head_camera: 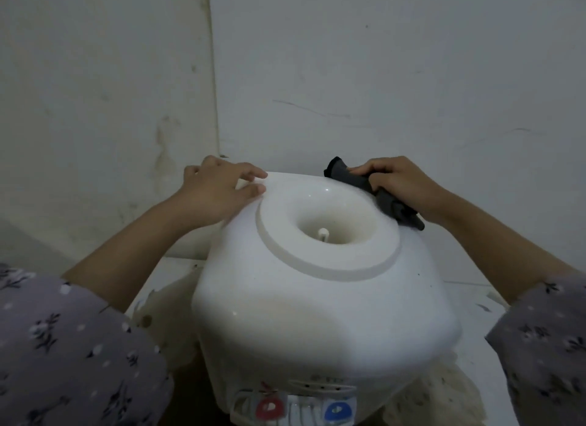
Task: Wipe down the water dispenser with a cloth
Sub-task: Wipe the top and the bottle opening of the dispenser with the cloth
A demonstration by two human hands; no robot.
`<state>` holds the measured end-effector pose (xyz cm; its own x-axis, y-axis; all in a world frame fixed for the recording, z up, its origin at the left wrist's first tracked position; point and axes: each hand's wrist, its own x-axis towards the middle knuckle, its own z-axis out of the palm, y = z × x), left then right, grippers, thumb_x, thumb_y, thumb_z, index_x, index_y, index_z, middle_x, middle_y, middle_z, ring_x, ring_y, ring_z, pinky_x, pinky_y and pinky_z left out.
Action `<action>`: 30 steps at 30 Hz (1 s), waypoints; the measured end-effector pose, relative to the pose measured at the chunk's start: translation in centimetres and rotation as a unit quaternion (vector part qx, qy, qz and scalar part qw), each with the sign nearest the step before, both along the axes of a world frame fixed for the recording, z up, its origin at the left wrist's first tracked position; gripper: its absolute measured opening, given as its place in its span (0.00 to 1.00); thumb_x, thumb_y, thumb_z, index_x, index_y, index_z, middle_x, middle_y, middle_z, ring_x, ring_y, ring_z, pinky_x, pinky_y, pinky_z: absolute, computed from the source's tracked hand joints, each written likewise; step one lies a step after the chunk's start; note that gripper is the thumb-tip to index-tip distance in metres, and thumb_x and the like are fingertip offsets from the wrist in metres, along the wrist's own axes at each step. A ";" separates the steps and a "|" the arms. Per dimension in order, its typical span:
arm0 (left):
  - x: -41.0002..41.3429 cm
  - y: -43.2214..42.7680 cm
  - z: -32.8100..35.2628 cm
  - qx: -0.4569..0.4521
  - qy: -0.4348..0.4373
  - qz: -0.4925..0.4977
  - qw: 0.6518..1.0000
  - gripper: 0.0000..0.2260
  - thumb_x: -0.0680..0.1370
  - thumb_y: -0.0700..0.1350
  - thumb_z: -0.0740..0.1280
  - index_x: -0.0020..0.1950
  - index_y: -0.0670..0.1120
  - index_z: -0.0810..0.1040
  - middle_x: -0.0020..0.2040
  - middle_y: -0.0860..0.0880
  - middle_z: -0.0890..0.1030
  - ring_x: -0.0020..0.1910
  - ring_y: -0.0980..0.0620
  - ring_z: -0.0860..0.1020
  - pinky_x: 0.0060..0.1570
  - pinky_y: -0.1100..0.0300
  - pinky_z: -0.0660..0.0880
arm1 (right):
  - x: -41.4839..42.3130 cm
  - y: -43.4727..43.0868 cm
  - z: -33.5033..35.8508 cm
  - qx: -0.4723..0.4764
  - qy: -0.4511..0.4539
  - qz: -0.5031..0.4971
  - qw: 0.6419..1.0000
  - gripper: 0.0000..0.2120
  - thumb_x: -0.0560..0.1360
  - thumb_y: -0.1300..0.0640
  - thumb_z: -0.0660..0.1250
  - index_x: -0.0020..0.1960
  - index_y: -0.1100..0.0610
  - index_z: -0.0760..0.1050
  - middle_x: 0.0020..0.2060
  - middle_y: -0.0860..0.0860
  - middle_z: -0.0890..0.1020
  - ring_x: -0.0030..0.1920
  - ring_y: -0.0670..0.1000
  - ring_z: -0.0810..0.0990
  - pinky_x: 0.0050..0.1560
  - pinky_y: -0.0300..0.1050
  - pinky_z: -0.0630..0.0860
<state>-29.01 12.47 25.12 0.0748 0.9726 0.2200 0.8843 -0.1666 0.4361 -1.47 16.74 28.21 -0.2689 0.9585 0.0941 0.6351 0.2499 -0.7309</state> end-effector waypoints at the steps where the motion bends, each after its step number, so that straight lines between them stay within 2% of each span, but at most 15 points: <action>1: -0.1 0.3 0.0 0.008 0.003 -0.002 1.000 0.14 0.80 0.56 0.57 0.65 0.60 0.71 0.66 0.55 0.72 0.70 0.50 0.59 0.65 0.51 0.53 | -0.5 0.6 0.3 -0.012 0.002 0.013 1.000 0.19 0.71 0.69 0.56 0.48 0.53 0.82 0.54 0.42 0.81 0.52 0.46 0.79 0.55 0.41 0.73; 3: -0.1 1.0 0.2 0.030 0.000 -0.011 0.999 0.15 0.81 0.53 0.55 0.67 0.59 0.69 0.69 0.54 0.69 0.71 0.51 0.57 0.66 0.52 0.53 | -1.7 1.7 0.7 -0.027 0.003 0.037 0.999 0.20 0.70 0.70 0.56 0.48 0.54 0.83 0.52 0.43 0.82 0.53 0.49 0.79 0.58 0.43 0.74; 7: 0.4 2.7 1.0 0.027 -0.060 -0.083 0.994 0.17 0.82 0.47 0.54 0.72 0.55 0.64 0.72 0.55 0.64 0.72 0.53 0.58 0.70 0.52 0.55 | -5.1 3.1 1.2 -0.043 -0.022 0.105 0.993 0.20 0.70 0.70 0.55 0.46 0.54 0.82 0.55 0.45 0.81 0.55 0.45 0.78 0.57 0.36 0.72; 9: 0.9 3.5 1.1 -0.002 -0.077 -0.110 0.991 0.19 0.82 0.46 0.54 0.73 0.52 0.61 0.73 0.53 0.64 0.72 0.54 0.61 0.68 0.60 0.57 | -7.0 3.2 1.4 -0.026 -0.060 0.130 0.989 0.18 0.71 0.70 0.56 0.48 0.57 0.81 0.55 0.49 0.79 0.54 0.47 0.76 0.56 0.35 0.70; 11: 1.3 4.1 0.8 -0.033 -0.076 -0.111 0.990 0.19 0.82 0.45 0.54 0.74 0.49 0.59 0.72 0.50 0.65 0.70 0.53 0.64 0.62 0.66 0.59 | -8.8 2.7 1.5 0.003 -0.093 0.153 0.984 0.15 0.72 0.70 0.57 0.49 0.62 0.80 0.52 0.57 0.76 0.49 0.51 0.74 0.47 0.30 0.68; 13: 1.1 4.4 0.4 -0.046 -0.073 -0.098 0.991 0.19 0.82 0.46 0.54 0.73 0.49 0.61 0.70 0.49 0.69 0.67 0.51 0.68 0.58 0.64 0.62 | -10.2 2.2 1.5 0.030 -0.114 0.177 0.977 0.13 0.72 0.70 0.58 0.50 0.64 0.79 0.51 0.62 0.76 0.48 0.56 0.73 0.39 0.29 0.67; 14: 0.8 4.3 0.3 -0.042 -0.073 -0.092 0.992 0.18 0.82 0.46 0.54 0.72 0.49 0.63 0.69 0.48 0.70 0.66 0.51 0.69 0.58 0.63 0.63 | -10.7 1.9 1.5 0.037 -0.123 0.183 0.975 0.13 0.73 0.70 0.58 0.51 0.65 0.79 0.52 0.62 0.76 0.51 0.57 0.74 0.38 0.28 0.68; 16: -0.1 3.9 0.2 -0.027 -0.062 -0.086 0.994 0.16 0.82 0.46 0.55 0.70 0.49 0.67 0.67 0.49 0.72 0.64 0.51 0.70 0.61 0.58 0.65 | -11.2 1.5 1.5 0.048 -0.131 0.191 0.972 0.13 0.74 0.69 0.58 0.54 0.65 0.78 0.50 0.57 0.77 0.55 0.56 0.74 0.41 0.26 0.68; 19: -1.1 2.6 0.3 -0.011 -0.012 -0.084 0.996 0.16 0.82 0.46 0.56 0.69 0.50 0.69 0.64 0.49 0.73 0.62 0.49 0.71 0.61 0.49 0.67 | -11.6 0.7 1.3 0.058 -0.133 0.203 0.968 0.13 0.75 0.68 0.58 0.54 0.63 0.78 0.44 0.47 0.73 0.52 0.51 0.73 0.43 0.23 0.65; 23: -1.8 0.7 0.3 -0.009 0.009 -0.068 0.998 0.16 0.81 0.47 0.58 0.69 0.50 0.69 0.63 0.49 0.73 0.61 0.50 0.70 0.61 0.51 0.66 | -12.0 -0.4 0.7 0.061 -0.141 0.223 0.963 0.12 0.75 0.64 0.58 0.53 0.56 0.78 0.53 0.48 0.71 0.53 0.44 0.70 0.50 0.26 0.64; 30: -2.5 -4.1 -0.5 0.002 -0.045 -0.054 0.998 0.14 0.80 0.47 0.61 0.65 0.50 0.71 0.61 0.52 0.73 0.59 0.52 0.72 0.60 0.54 0.67 | -11.9 -3.6 0.1 0.030 -0.114 0.255 0.960 0.13 0.75 0.64 0.60 0.52 0.52 0.80 0.54 0.46 0.74 0.52 0.41 0.73 0.54 0.30 0.66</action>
<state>-31.48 8.40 24.64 0.1595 0.9589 0.2348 0.8185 -0.2614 0.5116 -13.40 13.14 28.34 -0.7217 0.6917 0.0271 0.5612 0.6075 -0.5622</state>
